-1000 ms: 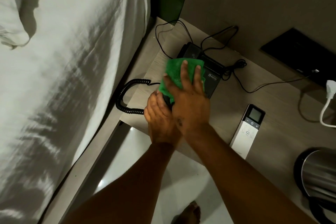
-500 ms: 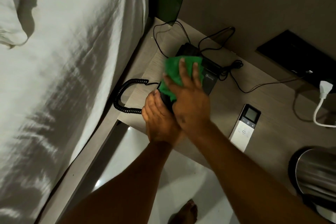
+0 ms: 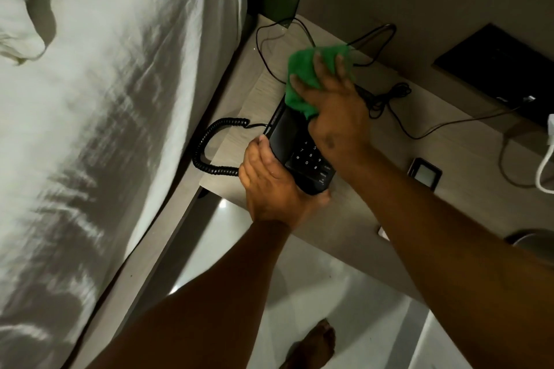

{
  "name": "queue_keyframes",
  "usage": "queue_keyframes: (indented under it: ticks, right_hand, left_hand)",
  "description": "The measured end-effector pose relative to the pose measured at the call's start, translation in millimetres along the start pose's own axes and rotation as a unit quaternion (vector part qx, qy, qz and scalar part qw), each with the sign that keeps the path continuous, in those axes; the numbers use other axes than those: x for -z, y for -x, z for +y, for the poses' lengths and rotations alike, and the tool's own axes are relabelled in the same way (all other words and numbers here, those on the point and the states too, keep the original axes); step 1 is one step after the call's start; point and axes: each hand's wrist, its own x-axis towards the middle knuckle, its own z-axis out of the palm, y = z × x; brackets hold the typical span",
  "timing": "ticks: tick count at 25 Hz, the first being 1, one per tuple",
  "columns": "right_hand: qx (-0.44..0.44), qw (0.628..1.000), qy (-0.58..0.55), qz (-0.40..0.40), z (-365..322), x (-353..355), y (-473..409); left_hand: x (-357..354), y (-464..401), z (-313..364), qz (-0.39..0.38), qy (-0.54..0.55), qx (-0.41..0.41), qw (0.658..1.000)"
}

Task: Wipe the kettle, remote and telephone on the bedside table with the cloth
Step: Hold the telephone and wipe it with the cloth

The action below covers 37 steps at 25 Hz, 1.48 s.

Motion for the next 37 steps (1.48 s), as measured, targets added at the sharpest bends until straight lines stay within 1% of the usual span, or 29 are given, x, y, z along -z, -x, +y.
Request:
queue_keyframes:
  ticks: [2,4,6,8,9,10,11,12,15,16,17,19,22,25,26,27,28,31,32,33,34,35,37]
  right_hand:
    - [0.062,0.998,0.000,-0.017,6,1,33]
    - [0.088,0.996,0.009,-0.030,16,9,30]
    - [0.044,0.999,-0.011,-0.018,24,12,-3]
    - [-0.003,0.997,-0.073,-0.010,22,15,-37]
    - [-0.010,0.997,-0.082,-0.012,20,13,-45]
    - [0.000,0.998,-0.062,-0.013,19,10,-43]
    - [0.028,0.999,-0.031,-0.014,19,5,-32]
    - [0.077,0.997,-0.004,-0.008,19,0,-14]
    - [0.232,0.972,0.039,-0.025,24,-10,52]
    - [0.253,0.965,0.064,-0.035,31,-10,63]
    - [0.253,0.963,0.080,-0.044,39,-8,69]
    - [0.225,0.970,0.076,-0.045,54,-1,71]
    - [0.148,0.987,0.042,-0.043,69,9,62]
    - [-0.002,1.000,-0.012,-0.010,71,15,35]
    - [-0.042,0.999,-0.032,0.000,68,15,30]
    - [-0.056,0.998,-0.036,0.008,64,14,31]
    - [-0.045,0.999,-0.026,0.014,58,11,39]
    - [0.057,0.998,-0.002,-0.001,47,-3,92]
    - [0.063,0.998,-0.011,-0.009,47,-4,109]
    - [0.046,0.998,-0.037,-0.014,48,-3,119]
    - [0.012,0.996,-0.086,-0.008,49,1,125]
    - [-0.033,0.986,-0.161,0.006,47,6,130]
    - [-0.129,0.938,-0.318,0.058,35,24,134]
  left_hand:
    - [-2,1,-1,-0.012,-0.003,0.002,1.000]
    - [-4,1,0,-0.006,-0.005,0.007,1.000]
    - [-4,0,0,0.006,-0.005,0.013,1.000]
    - [-6,1,-1,0.009,-0.007,0.014,1.000]
    - [-6,1,-1,0.007,-0.008,0.014,1.000]
    - [-6,1,-1,0.004,-0.007,0.015,1.000]
    - [-6,0,-1,0.001,-0.003,0.016,1.000]
    - [-5,0,-1,-0.005,-0.001,0.017,1.000]
    - [-5,0,-4,-0.025,-0.012,0.000,1.000]
    - [-5,0,-5,-0.023,-0.011,-0.005,1.000]
    - [-5,1,-6,-0.014,-0.007,-0.004,1.000]
    - [-5,3,-4,-0.001,0.001,0.002,1.000]
    - [-6,1,-2,0.000,0.013,0.010,1.000]
    - [-6,1,-2,0.011,0.012,0.012,1.000]
    - [-7,0,-3,0.014,0.009,0.009,1.000]
    - [-8,0,-3,0.015,0.004,0.007,1.000]
    - [-10,0,-4,0.017,-0.002,0.008,1.000]
    - [-10,2,-5,0.008,-0.017,0.009,1.000]
    - [-8,3,-5,0.001,-0.021,0.008,1.000]
    - [-4,3,-5,-0.011,-0.025,0.008,1.000]
    - [0,2,-2,-0.029,-0.026,0.009,0.999]
    - [7,2,2,-0.054,-0.022,0.012,0.998]
    - [26,2,8,-0.102,0.003,0.024,0.995]
